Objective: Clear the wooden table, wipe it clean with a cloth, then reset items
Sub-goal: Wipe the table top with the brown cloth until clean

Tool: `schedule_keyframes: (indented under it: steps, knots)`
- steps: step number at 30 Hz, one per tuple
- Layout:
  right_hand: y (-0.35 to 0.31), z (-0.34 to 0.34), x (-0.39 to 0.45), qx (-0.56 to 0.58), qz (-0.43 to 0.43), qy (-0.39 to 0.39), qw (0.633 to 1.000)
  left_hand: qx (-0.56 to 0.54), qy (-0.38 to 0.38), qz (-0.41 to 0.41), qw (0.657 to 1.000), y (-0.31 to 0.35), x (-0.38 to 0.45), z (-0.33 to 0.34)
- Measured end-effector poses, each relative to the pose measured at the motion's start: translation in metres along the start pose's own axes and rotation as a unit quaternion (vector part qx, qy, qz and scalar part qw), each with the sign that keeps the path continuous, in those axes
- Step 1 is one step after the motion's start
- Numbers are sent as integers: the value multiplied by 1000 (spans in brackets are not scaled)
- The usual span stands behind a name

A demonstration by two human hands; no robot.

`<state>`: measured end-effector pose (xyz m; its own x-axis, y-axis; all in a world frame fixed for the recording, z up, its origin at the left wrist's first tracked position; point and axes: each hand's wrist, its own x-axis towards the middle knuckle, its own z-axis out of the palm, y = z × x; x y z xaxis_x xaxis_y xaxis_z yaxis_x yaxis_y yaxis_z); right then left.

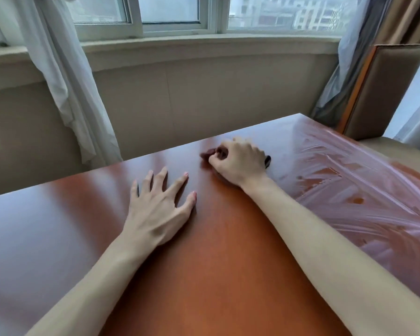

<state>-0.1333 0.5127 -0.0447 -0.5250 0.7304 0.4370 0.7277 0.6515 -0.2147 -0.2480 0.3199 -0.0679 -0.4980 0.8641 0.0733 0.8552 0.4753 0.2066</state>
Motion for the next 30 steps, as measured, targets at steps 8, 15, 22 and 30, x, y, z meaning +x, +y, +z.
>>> schedule_keyframes:
  steps: [8,15,22,30]
  knots:
    - [7,43,108,14,55,-16,998,1,5,-6,1000,3,-2,-1]
    - [-5,-24,-33,19,-23,-44,999,-2,-17,-5,1000,2,-1,-4]
    - [-18,-90,-186,45,-74,-3,996,-6,-16,5,1000,3,-5,-7]
    - [-3,-26,-47,26,-26,-20,999,-20,-1,3,1000,0,-3,-2]
